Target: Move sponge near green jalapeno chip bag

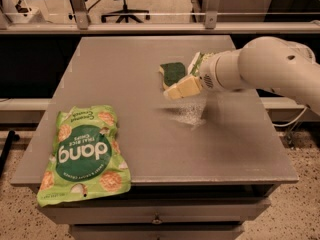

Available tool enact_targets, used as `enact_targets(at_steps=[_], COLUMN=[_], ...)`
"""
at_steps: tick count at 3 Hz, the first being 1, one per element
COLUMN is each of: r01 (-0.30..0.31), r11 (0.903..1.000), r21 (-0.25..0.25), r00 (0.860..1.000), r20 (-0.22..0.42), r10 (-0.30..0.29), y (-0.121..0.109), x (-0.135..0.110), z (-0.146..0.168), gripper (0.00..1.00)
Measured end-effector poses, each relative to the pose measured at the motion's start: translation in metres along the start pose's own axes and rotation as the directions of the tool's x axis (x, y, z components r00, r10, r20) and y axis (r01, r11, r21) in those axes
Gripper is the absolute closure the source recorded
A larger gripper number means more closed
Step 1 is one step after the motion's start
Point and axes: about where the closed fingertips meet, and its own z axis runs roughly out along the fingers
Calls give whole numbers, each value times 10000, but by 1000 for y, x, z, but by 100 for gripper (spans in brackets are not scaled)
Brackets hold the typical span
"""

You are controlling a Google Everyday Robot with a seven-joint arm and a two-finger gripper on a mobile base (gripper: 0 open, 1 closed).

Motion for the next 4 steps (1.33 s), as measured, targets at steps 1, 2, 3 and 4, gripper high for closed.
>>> enact_targets(at_steps=[1, 2, 3, 4], r01=[-12, 108, 578, 1169], r11=[10000, 9999, 9983, 9929], r21=[17, -38, -23, -223], r00=[10000, 9997, 9956, 9875], r20=[-4, 226, 745, 1089], r10=[12, -108, -575, -1139], y=[0, -13, -65, -114], x=[0, -5, -14, -15], z=[-1, -3, -15, -20], gripper=[0, 0, 0, 0])
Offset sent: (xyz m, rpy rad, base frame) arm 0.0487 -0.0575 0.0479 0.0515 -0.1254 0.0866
